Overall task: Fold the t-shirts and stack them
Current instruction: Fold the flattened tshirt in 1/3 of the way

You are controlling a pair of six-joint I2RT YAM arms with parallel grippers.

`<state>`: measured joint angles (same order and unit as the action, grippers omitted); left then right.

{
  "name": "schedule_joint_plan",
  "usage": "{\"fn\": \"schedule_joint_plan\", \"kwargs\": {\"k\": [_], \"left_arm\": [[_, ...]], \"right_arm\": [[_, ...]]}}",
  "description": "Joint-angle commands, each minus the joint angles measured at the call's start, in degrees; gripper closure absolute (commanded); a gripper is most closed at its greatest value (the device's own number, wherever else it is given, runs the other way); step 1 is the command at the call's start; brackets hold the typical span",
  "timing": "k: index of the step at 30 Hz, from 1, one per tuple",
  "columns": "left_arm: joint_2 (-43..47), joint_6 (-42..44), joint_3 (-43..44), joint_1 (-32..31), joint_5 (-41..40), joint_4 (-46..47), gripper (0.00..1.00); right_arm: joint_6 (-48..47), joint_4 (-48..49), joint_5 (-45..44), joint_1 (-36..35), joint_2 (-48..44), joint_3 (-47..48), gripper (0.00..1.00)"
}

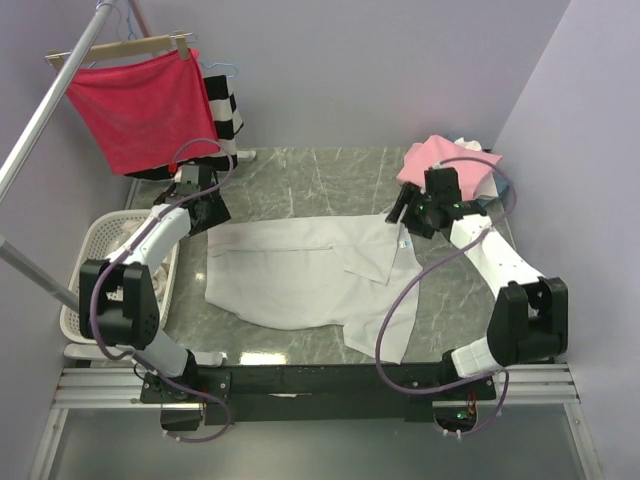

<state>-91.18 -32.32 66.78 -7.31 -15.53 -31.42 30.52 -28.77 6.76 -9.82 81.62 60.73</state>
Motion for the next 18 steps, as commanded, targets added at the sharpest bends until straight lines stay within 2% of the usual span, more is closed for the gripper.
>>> {"fn": "schedule_joint_plan", "kwargs": {"k": [1, 5, 10, 14, 18], "left_arm": [[3.11, 0.06, 1.25, -0.33, 7.86, 7.84, 0.28], [-0.48, -0.90, -0.16, -1.21, 11.39, 11.55, 0.30], [-5.15, -1.52, -1.13, -2.18, 12.54, 14.28, 0.33], [-7.52, -1.70, -1.13, -2.27, 11.32, 13.49, 0.33], [-12.52, -1.61, 0.18, -2.18, 5.44, 10.77, 0.34]], "right_arm": [[-0.91, 9.07, 6.47, 0.16, 9.04, 6.32, 0.27], [-0.73, 12.16, 10.63, 0.16, 16.62, 10.01, 0.28], [-0.20, 11.37, 11.08, 0.77, 24.26, 14.50, 0.29], [-0.38, 9.18, 6.96, 1.39, 27.44, 15.47, 0.29], [-1.34, 7.33, 1.51, 2.61, 30.07, 15.82, 0.28]]}}
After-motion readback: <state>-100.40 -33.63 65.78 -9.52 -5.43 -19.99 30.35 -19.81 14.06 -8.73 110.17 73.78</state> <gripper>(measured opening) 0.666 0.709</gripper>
